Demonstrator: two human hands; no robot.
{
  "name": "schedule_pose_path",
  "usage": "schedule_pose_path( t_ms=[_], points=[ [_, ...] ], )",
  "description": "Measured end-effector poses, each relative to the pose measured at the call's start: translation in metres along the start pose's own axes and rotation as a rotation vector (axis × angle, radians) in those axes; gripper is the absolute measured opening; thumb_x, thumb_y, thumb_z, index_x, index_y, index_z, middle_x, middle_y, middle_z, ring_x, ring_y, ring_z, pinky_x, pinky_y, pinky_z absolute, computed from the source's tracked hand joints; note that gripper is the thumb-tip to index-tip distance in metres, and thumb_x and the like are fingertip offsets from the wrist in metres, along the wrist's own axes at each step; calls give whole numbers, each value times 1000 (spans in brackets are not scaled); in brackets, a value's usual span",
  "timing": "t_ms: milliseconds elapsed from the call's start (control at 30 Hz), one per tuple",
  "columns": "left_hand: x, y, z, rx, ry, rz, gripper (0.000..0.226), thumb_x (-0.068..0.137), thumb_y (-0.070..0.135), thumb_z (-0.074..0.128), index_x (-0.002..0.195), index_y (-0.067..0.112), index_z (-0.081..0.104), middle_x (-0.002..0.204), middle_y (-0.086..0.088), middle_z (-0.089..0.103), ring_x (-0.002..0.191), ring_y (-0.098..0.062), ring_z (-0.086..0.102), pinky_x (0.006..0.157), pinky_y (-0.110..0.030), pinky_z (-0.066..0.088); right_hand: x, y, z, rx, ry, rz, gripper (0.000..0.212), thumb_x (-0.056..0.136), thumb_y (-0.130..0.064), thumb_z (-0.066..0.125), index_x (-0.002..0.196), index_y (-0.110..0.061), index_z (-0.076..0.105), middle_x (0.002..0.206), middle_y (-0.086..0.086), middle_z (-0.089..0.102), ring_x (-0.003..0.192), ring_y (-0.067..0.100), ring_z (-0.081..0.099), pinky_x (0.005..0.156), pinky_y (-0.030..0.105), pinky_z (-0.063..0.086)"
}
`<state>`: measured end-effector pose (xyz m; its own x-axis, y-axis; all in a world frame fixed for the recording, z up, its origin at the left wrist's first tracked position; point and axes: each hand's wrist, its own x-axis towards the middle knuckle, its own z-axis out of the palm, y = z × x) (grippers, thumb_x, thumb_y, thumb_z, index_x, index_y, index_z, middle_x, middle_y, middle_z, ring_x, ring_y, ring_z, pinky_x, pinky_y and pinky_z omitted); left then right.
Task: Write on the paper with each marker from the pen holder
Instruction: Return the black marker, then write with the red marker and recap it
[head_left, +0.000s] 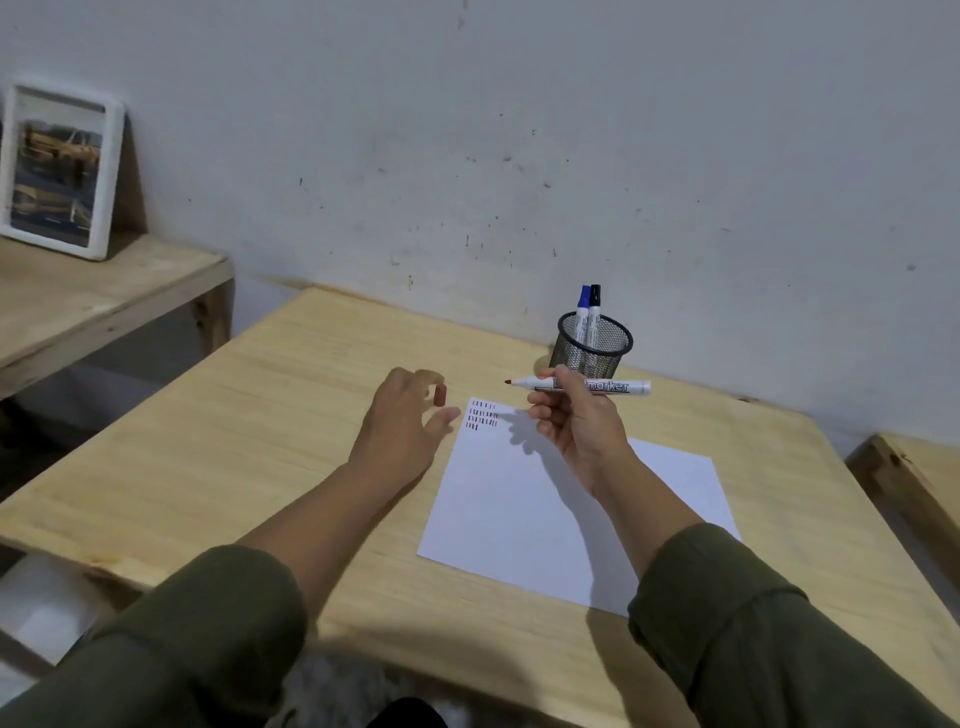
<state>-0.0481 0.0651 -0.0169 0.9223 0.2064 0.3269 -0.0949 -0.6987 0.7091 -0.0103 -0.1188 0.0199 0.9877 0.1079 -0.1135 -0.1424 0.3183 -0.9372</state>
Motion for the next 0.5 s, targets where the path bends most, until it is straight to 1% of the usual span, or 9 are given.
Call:
schedule_pose_path(
  t_ms=[67, 100, 133, 167, 233, 267, 333, 400, 500],
  points=[
    [-8, -4, -2, 47, -118, 103, 39, 81, 27, 68, 118, 21, 58, 117, 1, 51, 95, -8, 48, 79, -10, 34, -1, 8, 1, -48, 34, -35, 7, 89, -11, 58, 84, -9, 62, 60, 5, 61, 46, 9, 55, 43, 17, 41],
    [-12, -6, -3, 57, -177, 129, 40, 79, 30, 69, 117, 23, 59, 116, 2, 52, 97, -8, 47, 77, -6, 32, -2, 12, 3, -86, 49, -61, 5, 87, -7, 60, 82, -10, 61, 62, 5, 59, 46, 9, 54, 44, 18, 40],
    [-14, -9, -4, 61, -220, 142, 41, 77, 33, 70, 116, 24, 60, 115, 3, 54, 98, -9, 46, 77, -5, 33, -2, 16, 4, -128, 67, -87, 9, 85, -4, 61, 80, -11, 61, 62, 6, 57, 47, 10, 52, 45, 18, 39],
    [-17, -12, -3, 71, -246, 155, 41, 77, 36, 70, 115, 25, 61, 115, 3, 56, 101, -10, 47, 81, -8, 35, -2, 19, 5, -164, 86, -105, 11, 84, -2, 61, 78, -12, 60, 61, 5, 55, 47, 11, 50, 45, 18, 39],
    [-20, -17, -2, 119, -275, 171, 39, 78, 41, 67, 114, 26, 62, 117, 4, 60, 104, -14, 49, 91, -23, 40, -4, 25, 9, -213, 113, -125, 9, 83, -1, 61, 80, -9, 60, 59, 5, 53, 47, 11, 47, 44, 17, 39],
    [-21, -17, -2, 135, -282, 172, 38, 80, 42, 65, 114, 26, 63, 117, 6, 61, 104, -15, 49, 92, -26, 39, -4, 28, 11, -239, 116, -128, 6, 83, -2, 60, 80, -8, 60, 57, 5, 53, 45, 10, 47, 44, 17, 40],
    [-21, -18, -1, 147, -283, 182, 35, 82, 41, 62, 114, 25, 64, 119, 9, 63, 103, -16, 48, 91, -25, 38, -2, 34, 13, -331, 127, -127, 9, 82, -7, 60, 73, -9, 61, 54, 2, 54, 45, 9, 48, 45, 19, 42],
    [-21, -19, 0, 153, -277, 187, 34, 83, 41, 61, 113, 25, 65, 119, 11, 64, 103, -16, 48, 90, -24, 36, 1, 41, 11, -424, 144, -114, 12, 80, -15, 62, 68, -15, 63, 54, -1, 58, 51, 12, 53, 51, 23, 44],
    [-21, -19, 1, 149, -271, 186, 33, 84, 41, 60, 113, 26, 64, 118, 12, 64, 103, -15, 48, 90, -25, 37, 5, 47, 8, -497, 129, -123, 10, 77, -23, 62, 69, -18, 65, 55, -5, 62, 58, 13, 58, 59, 29, 46]
  ],
)
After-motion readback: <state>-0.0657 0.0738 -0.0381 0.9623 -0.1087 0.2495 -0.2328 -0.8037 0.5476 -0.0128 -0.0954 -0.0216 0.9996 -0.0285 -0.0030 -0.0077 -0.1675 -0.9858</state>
